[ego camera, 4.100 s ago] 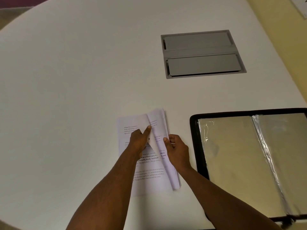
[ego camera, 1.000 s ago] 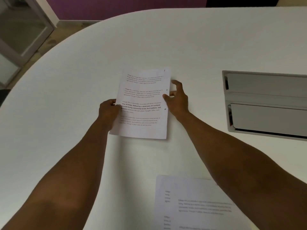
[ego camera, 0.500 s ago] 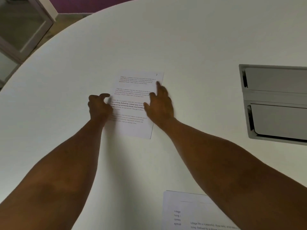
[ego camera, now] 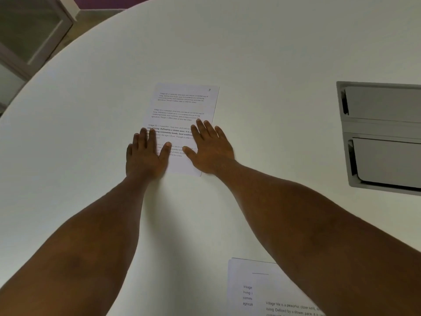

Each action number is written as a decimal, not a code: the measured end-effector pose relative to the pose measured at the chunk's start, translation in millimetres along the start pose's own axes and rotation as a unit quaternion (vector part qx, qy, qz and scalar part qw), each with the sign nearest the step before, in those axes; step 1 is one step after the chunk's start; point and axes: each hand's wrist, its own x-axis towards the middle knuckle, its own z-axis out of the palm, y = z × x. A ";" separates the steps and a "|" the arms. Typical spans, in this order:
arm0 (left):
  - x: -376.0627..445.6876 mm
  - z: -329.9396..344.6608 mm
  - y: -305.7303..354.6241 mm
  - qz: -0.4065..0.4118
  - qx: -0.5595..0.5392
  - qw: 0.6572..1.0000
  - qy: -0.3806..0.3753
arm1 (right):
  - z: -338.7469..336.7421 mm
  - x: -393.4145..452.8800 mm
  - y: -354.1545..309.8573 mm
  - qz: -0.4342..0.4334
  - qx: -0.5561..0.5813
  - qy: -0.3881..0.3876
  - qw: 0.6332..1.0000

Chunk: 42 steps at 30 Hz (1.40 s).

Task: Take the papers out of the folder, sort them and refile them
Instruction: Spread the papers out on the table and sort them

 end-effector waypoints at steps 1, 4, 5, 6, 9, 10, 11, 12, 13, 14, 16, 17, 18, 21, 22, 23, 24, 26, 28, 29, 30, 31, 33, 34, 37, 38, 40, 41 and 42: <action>0.3 -1.3 0.8 -0.001 -0.005 1.000 -0.006 | 0.2 -0.2 1.8 -0.004 0.016 0.003 1.000; 1.7 -6.5 5.2 -0.003 -0.016 1.000 0.012 | -2.9 -4.1 6.3 0.000 0.074 0.032 0.997; -0.2 -7.6 8.2 -0.003 -0.019 1.000 0.025 | -4.1 -8.6 7.4 0.006 0.086 0.041 0.995; -4.9 -9.5 12.9 0.000 -0.026 0.999 0.032 | -6.4 -15.7 8.3 0.011 0.093 0.045 0.995; -36.6 -12.1 34.4 0.030 -0.044 0.998 0.032 | -16.0 -58.0 11.1 0.025 0.101 0.046 0.993; -49.9 -12.6 44.0 0.045 -0.047 0.997 0.030 | -19.5 -75.2 13.3 0.030 0.104 0.049 0.993; -64.7 -12.8 53.7 0.058 -0.051 0.997 0.025 | -22.7 -93.9 15.9 0.035 0.107 0.050 0.992; -80.4 -13.0 63.4 0.071 -0.056 0.996 0.019 | -25.6 -113.4 18.4 0.039 0.108 0.052 0.992; -95.6 -13.3 72.9 0.084 -0.061 0.995 0.015 | -28.0 -133.0 21.2 0.045 0.108 0.055 0.992; -111.1 -14.5 82.3 0.095 -0.066 0.993 0.012 | -30.4 -152.7 23.7 0.052 0.111 0.057 0.991; -142.8 -17.2 100.6 0.111 -0.079 0.991 -0.001 | -34.0 -192.2 29.3 0.068 0.119 0.062 0.989; -159.4 -18.9 109.2 0.118 -0.086 0.989 -0.010 | -35.2 -212.0 32.0 0.078 0.119 0.064 0.988; -176.2 -20.8 117.1 0.125 -0.092 0.988 -0.018 | -36.7 -231.8 34.5 0.086 0.117 0.066 0.987; -227.2 -24.0 135.5 0.148 -0.093 0.984 -0.041 | -38.1 -289.9 40.7 0.116 0.112 0.067 0.985; -244.0 -24.8 140.1 0.155 -0.093 0.982 -0.049 | -37.5 -309.2 41.6 0.128 0.112 0.070 0.983; -261.2 -25.4 144.0 0.163 -0.093 0.981 -0.058 | -35.9 -328.9 41.6 0.141 0.114 0.075 0.981; -278.2 -25.9 147.3 0.172 -0.090 0.979 -0.067 | -33.8 -348.4 40.6 0.157 0.118 0.078 0.977; -312.1 -26.4 151.6 0.188 -0.083 0.975 -0.084 | -26.6 -386.8 37.0 0.196 0.129 0.081 0.969; -343.9 -24.3 152.3 0.195 -0.080 0.972 -0.107 | -19.0 -421.1 32.7 0.240 0.130 0.080 0.959; -358.8 -22.5 151.5 0.196 -0.078 0.970 -0.118 | -15.8 -436.3 30.7 0.260 0.128 0.077 0.954; -373.3 -20.6 149.7 0.195 -0.075 0.969 -0.128 | -12.9 -450.2 28.6 0.278 0.128 0.075 0.949; -386.9 -18.8 147.7 0.193 -0.073 0.969 -0.135 | -9.9 -462.8 26.9 0.293 0.129 0.074 0.944; -408.7 -14.8 142.1 0.179 -0.073 0.970 -0.148 | -4.9 -482.6 24.5 0.324 0.128 0.074 0.934; -419.0 -14.0 139.7 0.172 -0.071 0.971 -0.153 | -3.0 -492.0 23.6 0.339 0.126 0.075 0.929; -441.8 -11.8 133.0 0.145 -0.077 0.973 -0.164 | 1.7 -510.2 22.2 0.368 0.117 0.078 0.919; -447.0 -12.5 131.7 0.136 -0.085 0.973 -0.163 | 2.8 -513.4 21.8 0.375 0.119 0.072 0.916; -452.9 -14.7 130.3 0.130 -0.098 0.973 -0.163 | 4.0 -516.6 20.2 0.381 0.134 0.065 0.912; -454.2 -15.1 130.3 0.131 -0.101 0.973 -0.163 | 4.9 -517.1 19.1 0.378 0.146 0.072 0.911; -454.6 -15.2 130.3 0.134 -0.103 0.972 -0.162 | 5.5 -517.4 17.2 0.370 0.163 0.086 0.911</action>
